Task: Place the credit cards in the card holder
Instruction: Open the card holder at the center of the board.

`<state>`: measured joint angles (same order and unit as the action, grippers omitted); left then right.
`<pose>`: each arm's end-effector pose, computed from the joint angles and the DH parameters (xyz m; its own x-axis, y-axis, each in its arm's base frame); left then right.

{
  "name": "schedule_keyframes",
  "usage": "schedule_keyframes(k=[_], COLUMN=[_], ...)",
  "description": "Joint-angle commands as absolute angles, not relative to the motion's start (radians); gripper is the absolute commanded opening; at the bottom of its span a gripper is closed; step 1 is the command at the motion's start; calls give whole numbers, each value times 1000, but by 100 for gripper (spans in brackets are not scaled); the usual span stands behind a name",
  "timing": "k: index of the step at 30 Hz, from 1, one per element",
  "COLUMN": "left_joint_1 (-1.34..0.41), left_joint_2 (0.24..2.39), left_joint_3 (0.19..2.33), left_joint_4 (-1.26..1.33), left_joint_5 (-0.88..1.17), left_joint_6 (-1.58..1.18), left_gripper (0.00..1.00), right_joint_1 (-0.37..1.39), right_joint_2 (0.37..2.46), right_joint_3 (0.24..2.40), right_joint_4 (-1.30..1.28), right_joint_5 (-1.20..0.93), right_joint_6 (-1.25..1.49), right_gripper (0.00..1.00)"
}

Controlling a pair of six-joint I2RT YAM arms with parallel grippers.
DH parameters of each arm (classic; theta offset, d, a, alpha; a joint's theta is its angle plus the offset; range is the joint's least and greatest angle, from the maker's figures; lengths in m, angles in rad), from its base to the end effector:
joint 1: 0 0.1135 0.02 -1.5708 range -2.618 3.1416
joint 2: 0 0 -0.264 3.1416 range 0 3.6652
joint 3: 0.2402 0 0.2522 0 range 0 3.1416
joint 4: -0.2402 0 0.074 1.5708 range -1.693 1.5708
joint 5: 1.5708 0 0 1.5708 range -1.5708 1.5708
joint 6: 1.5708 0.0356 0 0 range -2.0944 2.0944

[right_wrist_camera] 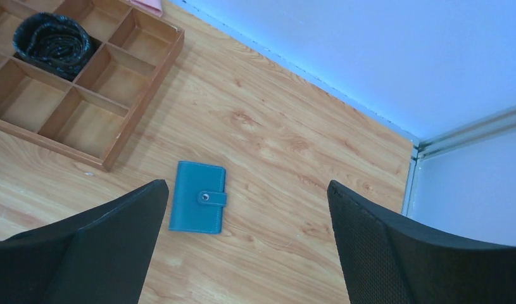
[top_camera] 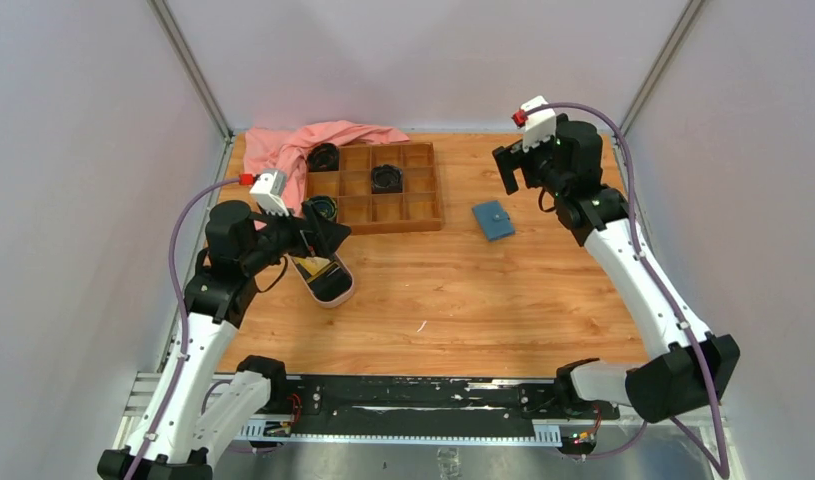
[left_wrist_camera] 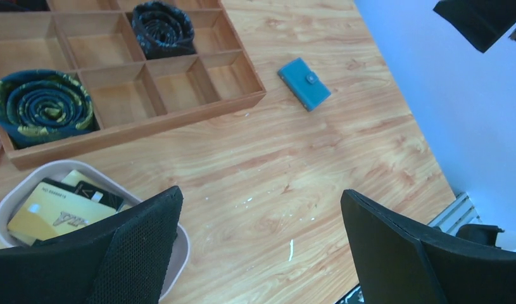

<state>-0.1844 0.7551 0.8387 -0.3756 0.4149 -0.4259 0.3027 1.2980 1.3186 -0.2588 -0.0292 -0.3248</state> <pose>0.1634 -0.0451 0.3440 -0.4838 -0.2944 -0.8242 0.3815 0.7766 -0.5013 0.2851 0.0901 0.4069 -0.1097 -0.3684 -0.9232 -0.3799 0.8738 -0.3036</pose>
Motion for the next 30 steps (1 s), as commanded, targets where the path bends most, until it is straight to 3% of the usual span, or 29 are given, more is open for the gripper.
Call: schedule_keyframes(k=[1, 5, 13, 19, 30], left_joint_1=[-179, -179, -187, -310, -311], left_joint_2=[768, 793, 870, 847, 813], left_joint_3=[885, 903, 934, 869, 776], left_joint_4=[-358, -315, -312, -326, -345], left_joint_5=[465, 513, 559, 348, 261], left_joint_6=[-388, -380, -260, -89, -69], left_gripper=[100, 100, 100, 100, 100], right_joint_1=[278, 273, 271, 188, 69], right_joint_2=[1253, 1260, 1309, 1446, 1802], right_joint_3=[1228, 1240, 1249, 1294, 1388], right_joint_4=[-206, -260, -357, -453, -454], right_joint_5=[-22, -76, -395, -573, -450], right_joint_6=[-219, -267, -356, -345, -308], right_gripper=[100, 99, 97, 95, 82])
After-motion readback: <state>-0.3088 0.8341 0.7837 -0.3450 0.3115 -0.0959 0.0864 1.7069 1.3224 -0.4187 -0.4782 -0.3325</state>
